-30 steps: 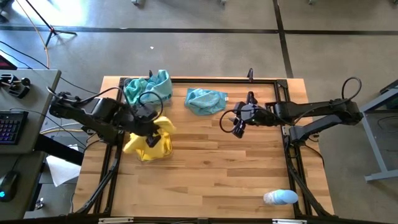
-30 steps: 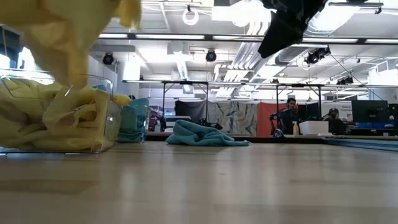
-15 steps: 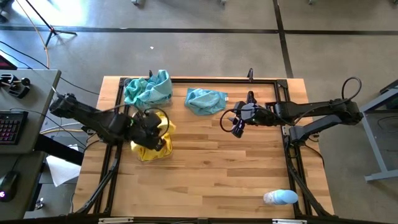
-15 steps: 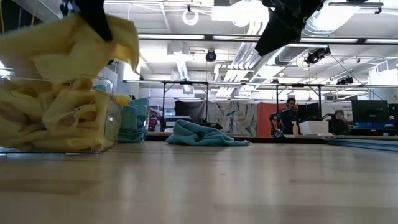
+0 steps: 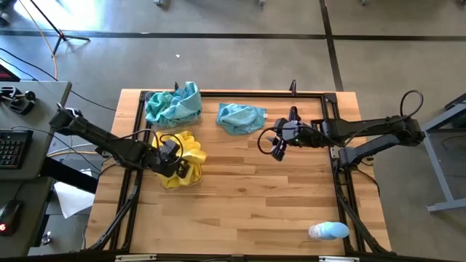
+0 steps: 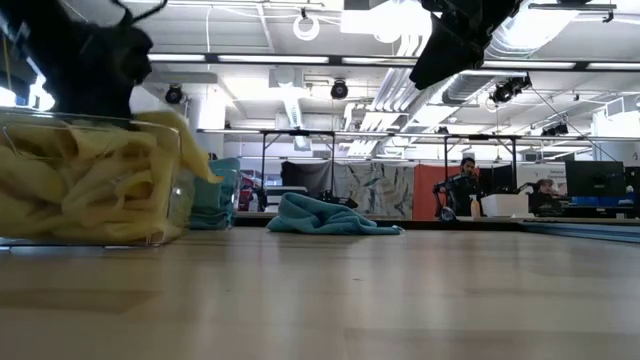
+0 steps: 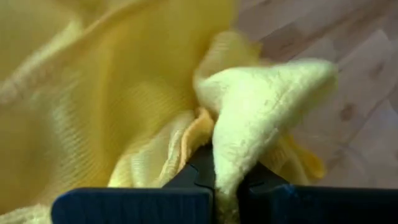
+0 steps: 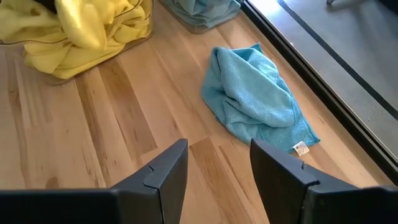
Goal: Sort microfiber towel by color & place in baskets
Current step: Put the yellow microfiber cloth into the bottom transparent bin
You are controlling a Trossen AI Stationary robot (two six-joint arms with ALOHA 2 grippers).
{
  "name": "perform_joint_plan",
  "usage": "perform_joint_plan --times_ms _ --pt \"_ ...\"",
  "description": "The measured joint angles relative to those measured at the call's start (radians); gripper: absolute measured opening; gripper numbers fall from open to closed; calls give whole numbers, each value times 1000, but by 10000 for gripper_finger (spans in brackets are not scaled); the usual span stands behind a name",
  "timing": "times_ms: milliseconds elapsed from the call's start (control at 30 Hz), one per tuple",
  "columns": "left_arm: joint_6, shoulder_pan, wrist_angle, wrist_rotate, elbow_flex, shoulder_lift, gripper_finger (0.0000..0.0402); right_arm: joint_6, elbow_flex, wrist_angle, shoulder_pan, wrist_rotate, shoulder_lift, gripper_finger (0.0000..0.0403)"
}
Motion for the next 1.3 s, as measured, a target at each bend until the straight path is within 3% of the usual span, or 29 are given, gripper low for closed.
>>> perform_joint_plan --times_ms 200,433,767,900,1100,1300 --pt "-44 4 109 27 -117 -2 0 2 0 8 -9 4 0 169" --pt "-14 4 106 5 -127 4 5 7 0 20 -40 5 0 169" --pt "36 4 97 5 -117 7 105 4 0 65 -66 5 0 169" --pt "112 7 77 6 -77 5 129 4 0 66 -68 5 0 169" --pt "227 30 12 39 45 -5 128 -3 0 68 -68 5 0 169" --pt "255 47 -277 63 226 -9 127 -4 0 78 -68 5 0 169"
